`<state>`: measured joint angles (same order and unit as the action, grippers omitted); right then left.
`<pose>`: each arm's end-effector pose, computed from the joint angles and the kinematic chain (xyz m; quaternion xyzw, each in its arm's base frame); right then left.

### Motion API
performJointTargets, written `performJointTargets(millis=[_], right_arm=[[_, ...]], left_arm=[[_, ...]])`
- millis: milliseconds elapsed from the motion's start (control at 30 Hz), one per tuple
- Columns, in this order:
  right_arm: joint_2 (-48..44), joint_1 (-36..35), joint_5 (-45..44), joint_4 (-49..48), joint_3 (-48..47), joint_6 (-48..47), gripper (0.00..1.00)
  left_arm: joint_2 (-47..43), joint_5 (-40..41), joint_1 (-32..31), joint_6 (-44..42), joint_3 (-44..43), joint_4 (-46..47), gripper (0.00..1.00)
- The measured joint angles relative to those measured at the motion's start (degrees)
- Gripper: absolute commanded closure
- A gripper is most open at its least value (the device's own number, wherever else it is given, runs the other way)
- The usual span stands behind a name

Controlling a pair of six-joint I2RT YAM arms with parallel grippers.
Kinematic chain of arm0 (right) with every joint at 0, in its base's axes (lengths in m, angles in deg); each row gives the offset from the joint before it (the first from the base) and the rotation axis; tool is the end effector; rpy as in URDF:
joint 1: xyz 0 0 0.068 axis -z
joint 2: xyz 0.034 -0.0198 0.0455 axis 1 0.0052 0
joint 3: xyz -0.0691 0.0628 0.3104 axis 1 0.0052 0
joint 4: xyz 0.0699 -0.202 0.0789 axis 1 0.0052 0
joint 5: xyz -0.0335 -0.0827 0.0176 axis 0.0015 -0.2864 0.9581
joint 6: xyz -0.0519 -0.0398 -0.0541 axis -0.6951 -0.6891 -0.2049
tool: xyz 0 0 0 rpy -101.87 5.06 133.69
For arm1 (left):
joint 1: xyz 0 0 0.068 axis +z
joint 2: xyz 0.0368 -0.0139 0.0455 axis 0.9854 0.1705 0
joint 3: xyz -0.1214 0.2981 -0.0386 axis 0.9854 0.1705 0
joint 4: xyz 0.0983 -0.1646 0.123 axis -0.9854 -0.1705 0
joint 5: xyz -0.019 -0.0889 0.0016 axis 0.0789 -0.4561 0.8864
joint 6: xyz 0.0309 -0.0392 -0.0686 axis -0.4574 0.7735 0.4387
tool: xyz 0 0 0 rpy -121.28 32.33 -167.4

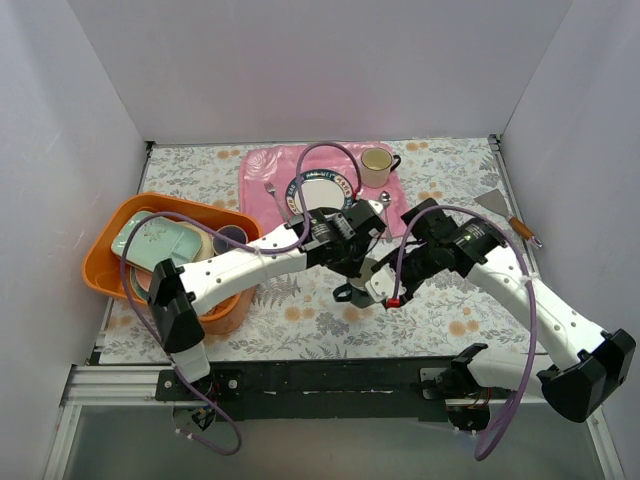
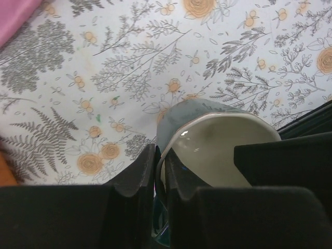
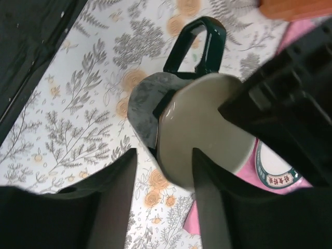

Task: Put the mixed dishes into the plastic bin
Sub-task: Pick up the cup at the center of the board, then place the cup in the plastic bin.

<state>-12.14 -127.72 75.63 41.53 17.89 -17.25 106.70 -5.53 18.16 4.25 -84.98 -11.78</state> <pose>0.1043 0.1308 0.3382 -0.8708 0.3542 0.1403 0.3108 0.1819 -0.3065 0.3454 -0.0717 0.9598 -0.1769 0.2059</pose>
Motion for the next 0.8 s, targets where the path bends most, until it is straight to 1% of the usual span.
performJointTargets(millis=[33,67,167,300,533,800], right_arm=[[-0.4,0.4,0.9,-0.6,-0.5,1.0,0.37],[-0.7,0.9,2.2,-1.1,-1.2,2.1,0.29],[-1.4,2.8,5.8,-2.5,-3.1,4.7,0.23],[-2.3,5.2,10.8,-4.6,-5.6,7.0,0.23],[-4.1,15.5,15.5,-8.5,-6.6,16.1,0.22],[-6.8,24.3,18.6,-17.5,-0.7,27.2,0.22]], left_arm=[[-1.0,0.5,0.2,0.1,0.5,-0.2,1.0],[-2.1,1.2,0.5,0.2,0.8,-0.8,1.0],[-6.0,2.9,1.3,0.5,1.2,-1.8,1.0],[-10.3,4.7,2.8,0.8,1.8,-2.4,1.0],[-17.9,8.1,7.1,0.6,2.1,-7.3,1.0],[-25.7,14.0,14.3,-3.7,-1.3,-13.4,1.0]])
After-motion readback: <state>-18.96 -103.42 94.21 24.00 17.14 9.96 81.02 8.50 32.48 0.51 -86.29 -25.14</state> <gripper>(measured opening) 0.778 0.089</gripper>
